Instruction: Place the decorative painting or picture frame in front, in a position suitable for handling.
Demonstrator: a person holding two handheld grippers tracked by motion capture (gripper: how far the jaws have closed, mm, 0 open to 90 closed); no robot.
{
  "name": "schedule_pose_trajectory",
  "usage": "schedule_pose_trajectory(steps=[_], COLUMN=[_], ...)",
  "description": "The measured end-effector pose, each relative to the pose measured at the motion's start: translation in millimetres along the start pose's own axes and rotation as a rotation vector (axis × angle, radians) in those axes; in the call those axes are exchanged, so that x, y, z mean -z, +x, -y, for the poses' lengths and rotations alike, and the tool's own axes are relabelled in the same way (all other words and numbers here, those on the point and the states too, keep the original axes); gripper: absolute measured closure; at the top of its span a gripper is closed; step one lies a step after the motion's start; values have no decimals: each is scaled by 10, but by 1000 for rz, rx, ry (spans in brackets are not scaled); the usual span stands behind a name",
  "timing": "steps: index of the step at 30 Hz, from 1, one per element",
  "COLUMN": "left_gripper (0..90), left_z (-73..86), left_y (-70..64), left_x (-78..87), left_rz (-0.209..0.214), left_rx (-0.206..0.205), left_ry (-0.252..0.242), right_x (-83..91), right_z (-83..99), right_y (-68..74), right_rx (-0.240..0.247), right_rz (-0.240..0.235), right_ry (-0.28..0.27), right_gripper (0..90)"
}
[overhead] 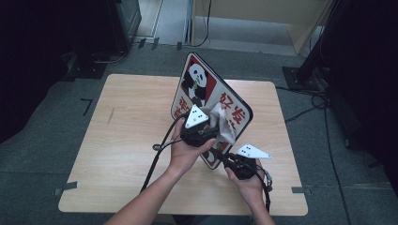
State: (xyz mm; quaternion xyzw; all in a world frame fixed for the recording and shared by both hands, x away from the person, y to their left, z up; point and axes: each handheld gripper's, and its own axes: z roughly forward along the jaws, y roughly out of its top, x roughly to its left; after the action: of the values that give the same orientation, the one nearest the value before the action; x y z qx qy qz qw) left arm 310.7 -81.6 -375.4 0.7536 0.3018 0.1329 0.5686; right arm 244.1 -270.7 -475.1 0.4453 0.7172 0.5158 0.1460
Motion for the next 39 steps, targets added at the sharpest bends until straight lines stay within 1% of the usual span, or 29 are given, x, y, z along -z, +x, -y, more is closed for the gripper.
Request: schedule_pose_trajectory(steps=[3, 4, 5, 7, 9, 11, 12, 13, 14, 15, 17, 19, 20, 22, 23, 24, 25, 26, 27, 28, 30, 32, 34, 35, 37, 39], left_gripper=[631, 621, 615, 612, 604, 587, 583, 581, 576, 564, 547, 535, 537, 540, 540, 542, 539, 538, 535, 524, 522, 521, 522, 522, 520, 517], left_z=[-199, -250, -333, -461, -573, -655, -674, -674, -664, -633, -557, -421, -370, -217, -112, -46, 62, 119, 188, 213, 186, 84, -48, -117, -241, -296], left_y=[-80, -99, -128, -166, -196, -222, -237, -247, -250, -250, -256, -247, -233, -175, -141, -125, -106, -96, -75, -58, -48, -72, -96, -104, -121, -133], left_x=[1, 1, 3, -4, -13, -8, -4, -2, -3, -3, -7, -9, -8, -2, -1, -2, -8, -13, -19, -22, -18, -10, -4, -1, 11, 23], left_rz=[-8, -9, -9, -5, -5, -1, -9, -12, -7, 13, 37, 39, 39, 43, 42, 42, 40, 38, 37, 39, 39, 24, 24, 27, 37, 38], left_rx=[-42, -51, -57, -63, -68, -61, -66, -66, -65, -58, -52, -66, -62, -28, -14, -6, -3, -3, -3, 4, 18, 2, -11, -19, -15, -14], left_ry=[-25, -32, -49, -71, -82, -93, -95, -96, -98, -97, -89, -67, -56, -39, -24, -11, 10, 24, 41, 46, 55, 50, 38, 30, 2, -21], right_x=[0, 0, -2, -2, -3, -3, -4, -5, -6, -7, -10, -14, -14, -14, -13, -14, -15, -14, -17, -15, -19, -23, -22, -22, -22, -25], right_z=[1, 1, 2, 2, 3, 4, 4, 3, 3, 3, 0, 0, -1, -1, -2, -2, -2, 0, 0, 2, 2, 0, 0, -1, 0, 0], right_y=[-2, -3, -4, -3, -11, -8, -4, -3, -2, -2, 1, -1, -2, 3, 6, 8, 8, 1, 4, -3, -1, 7, 10, 11, 13, 21], right_rx=[1, -1, 0, -3, -6, -7, -3, -4, -3, -2, 0, -1, -1, -3, -1, -1, -2, 0, -9, -6, -4, -11, -7, -6, 1, 4], right_rz=[0, -1, -1, -1, -4, -3, -2, -1, -1, -1, -1, -2, -2, -1, 1, 1, 1, 2, -3, -4, -3, -1, 1, 2, 3, 5], right_ry=[0, 0, -3, -3, -4, -4, -2, -2, -3, -3, -3, -4, -3, -2, -1, -3, -3, -2, -6, -3, -5, -6, -5, -4, -4, -6], right_gripper=[782, 782, 782, 783, 782, 782, 781, 781, 781, 781, 781, 781, 781, 781, 781, 781, 781, 782, 781, 781, 781, 782, 782, 782, 782, 782])
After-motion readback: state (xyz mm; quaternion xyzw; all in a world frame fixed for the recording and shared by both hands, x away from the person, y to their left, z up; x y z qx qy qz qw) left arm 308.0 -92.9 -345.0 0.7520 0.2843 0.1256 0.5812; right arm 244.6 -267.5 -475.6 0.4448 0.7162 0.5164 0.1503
